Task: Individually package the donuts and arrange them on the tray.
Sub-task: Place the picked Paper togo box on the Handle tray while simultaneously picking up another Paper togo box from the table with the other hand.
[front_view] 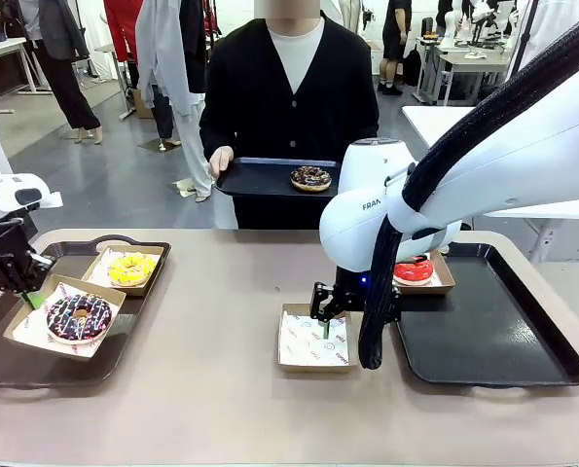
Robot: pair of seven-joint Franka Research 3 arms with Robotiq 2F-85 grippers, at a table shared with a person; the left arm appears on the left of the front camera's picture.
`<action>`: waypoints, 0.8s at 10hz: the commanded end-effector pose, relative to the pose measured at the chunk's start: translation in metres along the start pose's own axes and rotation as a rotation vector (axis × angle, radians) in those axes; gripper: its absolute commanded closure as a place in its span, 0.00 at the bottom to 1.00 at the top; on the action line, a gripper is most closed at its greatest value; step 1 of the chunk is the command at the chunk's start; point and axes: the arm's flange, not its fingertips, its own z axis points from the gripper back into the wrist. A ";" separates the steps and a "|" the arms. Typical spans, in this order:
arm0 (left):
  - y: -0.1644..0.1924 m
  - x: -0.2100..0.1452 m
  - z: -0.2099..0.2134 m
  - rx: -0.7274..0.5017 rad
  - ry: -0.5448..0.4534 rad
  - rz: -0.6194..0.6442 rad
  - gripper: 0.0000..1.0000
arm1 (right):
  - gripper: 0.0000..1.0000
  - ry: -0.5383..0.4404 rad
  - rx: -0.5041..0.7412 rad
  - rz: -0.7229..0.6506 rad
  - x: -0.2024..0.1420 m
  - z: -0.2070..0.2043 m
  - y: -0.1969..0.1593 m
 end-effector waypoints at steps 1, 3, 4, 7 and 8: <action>0.000 0.002 -0.013 0.013 0.000 0.027 0.99 | 0.00 -0.025 0.019 -0.020 -0.005 -0.001 -0.001; 0.003 0.003 -0.022 0.012 0.012 0.035 0.99 | 0.00 -0.025 0.022 -0.016 -0.004 -0.001 -0.001; 0.005 0.004 -0.025 0.015 0.017 0.040 0.99 | 0.00 -0.027 0.026 -0.015 -0.003 -0.002 -0.001; 0.008 0.005 -0.030 0.014 0.018 0.053 0.99 | 0.20 -0.049 0.034 -0.014 0.000 -0.004 -0.001; 0.009 0.006 -0.030 0.011 0.021 0.056 0.99 | 0.58 -0.049 0.031 -0.014 0.001 -0.004 -0.001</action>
